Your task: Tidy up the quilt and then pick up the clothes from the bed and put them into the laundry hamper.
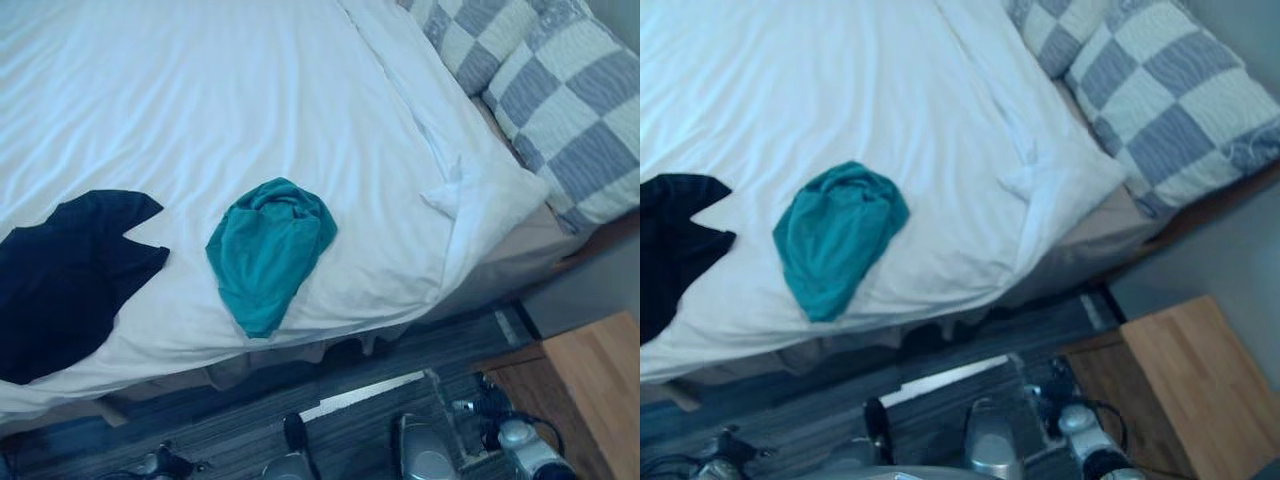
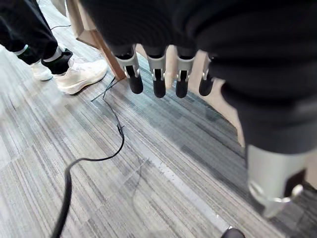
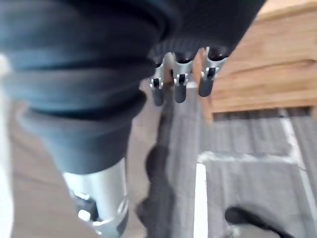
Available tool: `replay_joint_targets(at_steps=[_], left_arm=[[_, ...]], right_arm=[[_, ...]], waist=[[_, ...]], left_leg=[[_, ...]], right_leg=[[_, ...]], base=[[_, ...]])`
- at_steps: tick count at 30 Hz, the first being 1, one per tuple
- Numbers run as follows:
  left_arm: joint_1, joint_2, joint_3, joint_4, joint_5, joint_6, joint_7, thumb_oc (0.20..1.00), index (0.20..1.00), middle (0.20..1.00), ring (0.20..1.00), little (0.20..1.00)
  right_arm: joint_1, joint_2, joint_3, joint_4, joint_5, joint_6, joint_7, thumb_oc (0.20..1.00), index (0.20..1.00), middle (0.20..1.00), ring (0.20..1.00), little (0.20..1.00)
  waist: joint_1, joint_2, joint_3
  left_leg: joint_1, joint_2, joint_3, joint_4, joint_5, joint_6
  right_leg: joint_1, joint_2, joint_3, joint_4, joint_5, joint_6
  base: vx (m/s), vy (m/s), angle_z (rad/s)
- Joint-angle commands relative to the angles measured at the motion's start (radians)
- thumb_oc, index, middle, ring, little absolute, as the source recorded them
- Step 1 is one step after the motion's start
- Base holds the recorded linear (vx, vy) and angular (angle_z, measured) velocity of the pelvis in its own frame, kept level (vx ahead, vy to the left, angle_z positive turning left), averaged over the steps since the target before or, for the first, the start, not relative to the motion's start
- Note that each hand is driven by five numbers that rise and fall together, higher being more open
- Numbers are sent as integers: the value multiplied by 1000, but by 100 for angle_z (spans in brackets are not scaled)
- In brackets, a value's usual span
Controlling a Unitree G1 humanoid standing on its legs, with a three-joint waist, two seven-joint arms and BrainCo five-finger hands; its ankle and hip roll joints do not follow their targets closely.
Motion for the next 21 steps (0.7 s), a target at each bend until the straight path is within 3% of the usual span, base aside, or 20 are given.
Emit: replay_joint_targets(at_steps=[1, 4, 7, 8, 10, 14, 17, 21], left_arm=[[4, 25, 37, 17, 51, -3, -3, 1000, 1000, 1000, 1000, 1000], [20, 24, 14, 4, 103, -15, -22, 1000, 1000, 1000, 1000, 1000], [31, 19, 11, -5, 112, -20, -16, 1000, 1000, 1000, 1000, 1000], [37, 10, 13, -17, 104, -21, -8, 1000, 1000, 1000, 1000, 1000], [41, -7, 16, -17, 86, -20, -1, 1000, 1000, 1000, 1000, 1000], [28, -30, -13, -10, 76, -27, 12, 1000, 1000, 1000, 1000, 1000], [-21, -16, -46, -15, 33, -37, 24, 1000, 1000, 1000, 1000, 1000], [-50, -20, -63, -11, 12, -44, 34, 1000, 1000, 1000, 1000, 1000]], right_arm=[[-72, -190, -85, -145, -81, -53, -50, 1000, 1000, 1000, 1000, 1000], [-125, -382, -153, -312, -181, -61, -74, 1000, 1000, 1000, 1000, 1000], [-196, -464, -152, -359, -211, -58, -88, 1000, 1000, 1000, 1000, 1000], [-251, -540, -154, -430, -236, -67, -92, 1000, 1000, 1000, 1000, 1000], [-320, -593, -140, -486, -246, -67, -96, 1000, 1000, 1000, 1000, 1000], [-506, -641, -44, -495, -236, -69, -109, 1000, 1000, 1000, 1000, 1000], [-761, -692, 106, -474, -204, -70, -138, 1000, 1000, 1000, 1000, 1000], [-926, -711, 220, -433, -193, -67, -156, 1000, 1000, 1000, 1000, 1000]], waist=[[-23, -41, 25], [-30, -62, -5], [-24, -57, -1], [-18, -47, 5], [-11, -31, 20], [-8, 8, 55], [-7, 44, 120], [-18, 73, 156]], left_leg=[[12, 69, -38, 7, -75, -79], [20, 61, -47, 14, -93, -82], [21, 68, -28, 41, -111, -86], [14, 79, -16, 69, -114, -96], [0, 94, -10, 81, -106, -107], [-34, 116, -2, 80, -81, -126], [-112, 131, -2, 90, -46, -142], [-161, 137, 7, 87, -24, -150]], right_leg=[[92, -11, 49, -196, -33, 65], [127, -26, 94, -265, -18, 73], [133, -31, 93, -295, -11, 69], [138, -28, 96, -319, -14, 61], [133, -22, 100, -332, -12, 52], [104, -9, 104, -348, -5, 41], [1, 15, 114, -319, 1, 31], [-71, 29, 115, -284, 0, 25]], base=[[96, -119, 82], [171, -169, 61], [74, -125, 1], [50, -137, -40], [8, -155, -38], [-75, -64, -21], [-120, -100, -16], [-99, -58, -1]])
